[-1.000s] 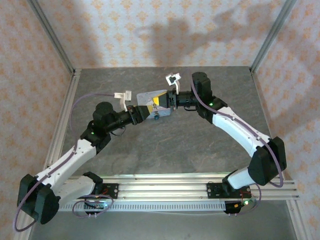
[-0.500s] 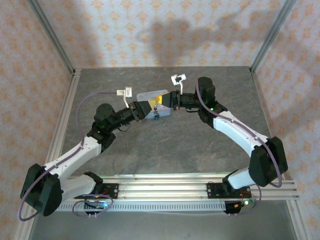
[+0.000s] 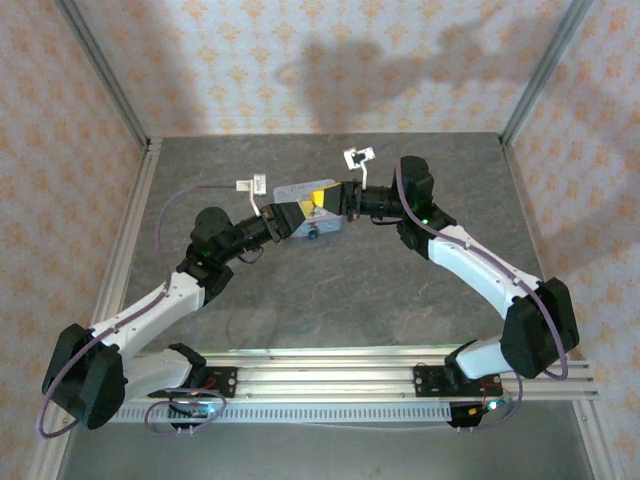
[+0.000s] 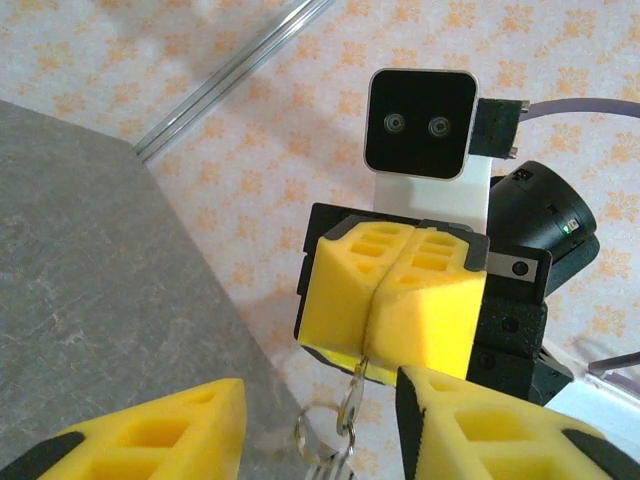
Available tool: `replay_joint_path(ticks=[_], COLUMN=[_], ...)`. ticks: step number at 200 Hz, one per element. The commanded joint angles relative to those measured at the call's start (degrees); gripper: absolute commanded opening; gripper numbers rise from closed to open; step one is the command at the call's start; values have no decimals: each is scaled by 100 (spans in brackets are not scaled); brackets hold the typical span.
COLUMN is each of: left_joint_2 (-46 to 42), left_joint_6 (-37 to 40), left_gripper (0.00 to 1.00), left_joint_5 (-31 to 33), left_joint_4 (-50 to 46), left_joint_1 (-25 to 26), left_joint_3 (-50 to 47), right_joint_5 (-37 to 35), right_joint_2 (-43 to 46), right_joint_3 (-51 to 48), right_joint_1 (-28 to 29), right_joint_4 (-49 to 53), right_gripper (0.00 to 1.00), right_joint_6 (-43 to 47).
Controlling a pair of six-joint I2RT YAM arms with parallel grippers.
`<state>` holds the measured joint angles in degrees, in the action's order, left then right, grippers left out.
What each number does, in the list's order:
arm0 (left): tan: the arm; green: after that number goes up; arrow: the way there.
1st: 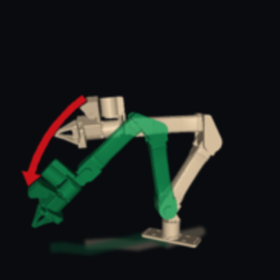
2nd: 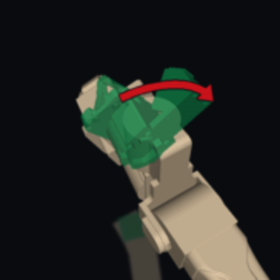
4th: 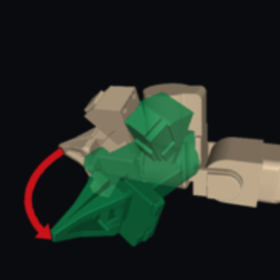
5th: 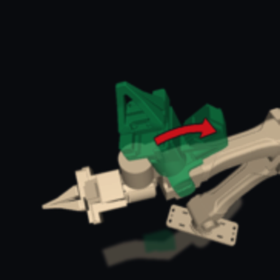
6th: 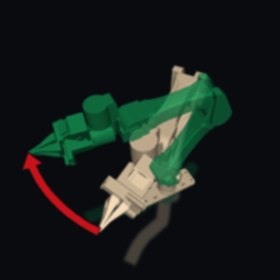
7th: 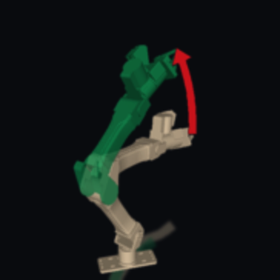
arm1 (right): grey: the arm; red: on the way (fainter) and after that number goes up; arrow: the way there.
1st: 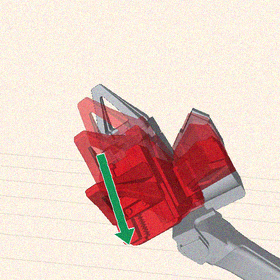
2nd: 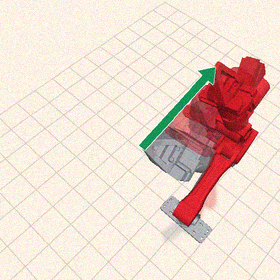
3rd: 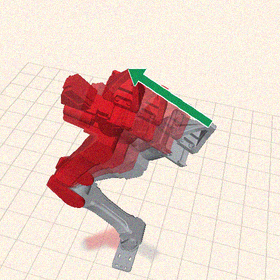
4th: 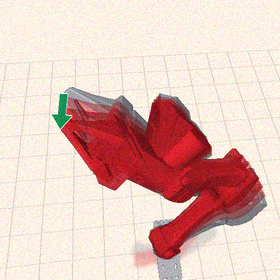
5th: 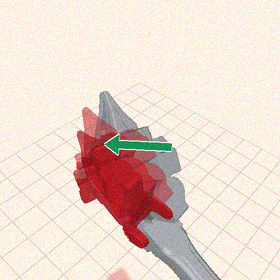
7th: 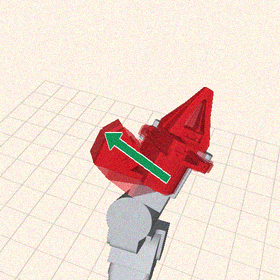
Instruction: Unlock a padlock with a key
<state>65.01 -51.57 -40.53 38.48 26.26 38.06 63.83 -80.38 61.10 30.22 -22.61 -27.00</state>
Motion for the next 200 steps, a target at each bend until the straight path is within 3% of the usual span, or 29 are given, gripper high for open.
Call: replay_joint_path(ticks=[1, 200], left_joint_2=[-15, 84], left_joint_6=[-38, -73], left_gripper=[42, 18], left_joint_5=[-130, -86], left_joint_4=[309, 328], left_joint_1=[61, 151], left_joint_3=[39, 87], right_joint_5=[-85, -460], right_joint_2=[180, 269], right_joint_3=[-10, -243], right_joint_1=[37, 98], right_joint_4=[-279, -398], right_gripper=[0, 0], right_joint_6=[58, 82])
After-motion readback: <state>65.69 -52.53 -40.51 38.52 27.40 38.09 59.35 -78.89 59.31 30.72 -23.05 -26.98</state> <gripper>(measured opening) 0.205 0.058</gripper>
